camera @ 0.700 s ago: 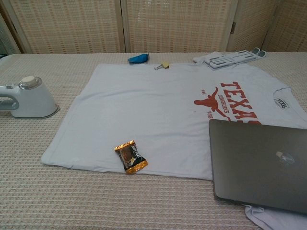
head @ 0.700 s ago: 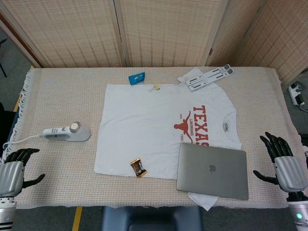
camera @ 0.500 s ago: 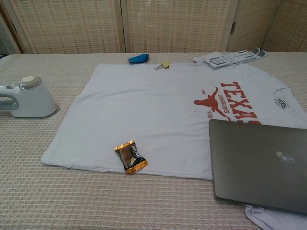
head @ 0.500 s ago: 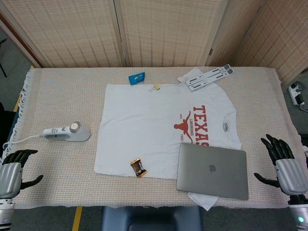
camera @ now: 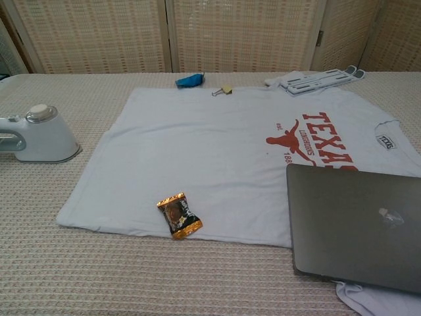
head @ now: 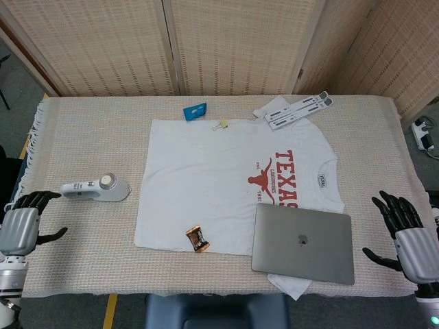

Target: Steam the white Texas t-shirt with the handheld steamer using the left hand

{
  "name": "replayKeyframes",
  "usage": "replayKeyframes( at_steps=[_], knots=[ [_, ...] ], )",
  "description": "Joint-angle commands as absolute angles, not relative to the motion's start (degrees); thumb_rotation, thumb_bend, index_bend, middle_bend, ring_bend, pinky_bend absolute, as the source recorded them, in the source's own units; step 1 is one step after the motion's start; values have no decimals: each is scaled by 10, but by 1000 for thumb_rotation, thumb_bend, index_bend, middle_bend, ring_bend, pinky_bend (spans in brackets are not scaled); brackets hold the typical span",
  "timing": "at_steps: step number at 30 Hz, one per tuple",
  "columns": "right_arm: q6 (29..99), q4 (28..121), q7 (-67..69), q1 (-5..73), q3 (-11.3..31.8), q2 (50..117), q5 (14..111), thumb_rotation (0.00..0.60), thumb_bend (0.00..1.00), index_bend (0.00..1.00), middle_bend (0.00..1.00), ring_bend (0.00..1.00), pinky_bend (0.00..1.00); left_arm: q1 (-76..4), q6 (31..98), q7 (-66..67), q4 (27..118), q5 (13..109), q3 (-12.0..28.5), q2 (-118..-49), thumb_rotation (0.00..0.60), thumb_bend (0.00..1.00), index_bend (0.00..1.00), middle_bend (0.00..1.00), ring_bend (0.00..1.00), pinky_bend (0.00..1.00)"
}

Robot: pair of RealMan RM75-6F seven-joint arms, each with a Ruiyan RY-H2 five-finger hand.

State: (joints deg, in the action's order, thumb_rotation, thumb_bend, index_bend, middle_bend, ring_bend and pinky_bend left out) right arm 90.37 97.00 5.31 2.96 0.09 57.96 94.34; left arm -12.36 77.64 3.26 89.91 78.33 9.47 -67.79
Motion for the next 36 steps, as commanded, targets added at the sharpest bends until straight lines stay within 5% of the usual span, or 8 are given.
replayKeyframes(
  at_steps=[1,11,29,34,36],
  knots=[
    [904,971,54,29,1,578,945,600,60,0,0,0,0,-179,700,51,851,732,124,-706,600,123,300,294,220,249],
    [900,973,54,27,2,576,939,600,61,0,0,0,0,-280,566,128,735,631,148,-781,600,164,319,287,213,259],
    [892,981,47,23,4,575,931,600,61,0,0,0,0,-337,502,148,583,564,148,-860,600,286,527,483,355,345],
    [880,985,43,27,2,576,927,600,61,0,0,0,0,-348,486,133,540,569,145,-880,600,303,651,613,460,437],
    [867,989,49,31,0,576,925,600,61,0,0,0,0,-354,464,120,523,571,141,-884,600,303,714,701,550,558]
  ],
)
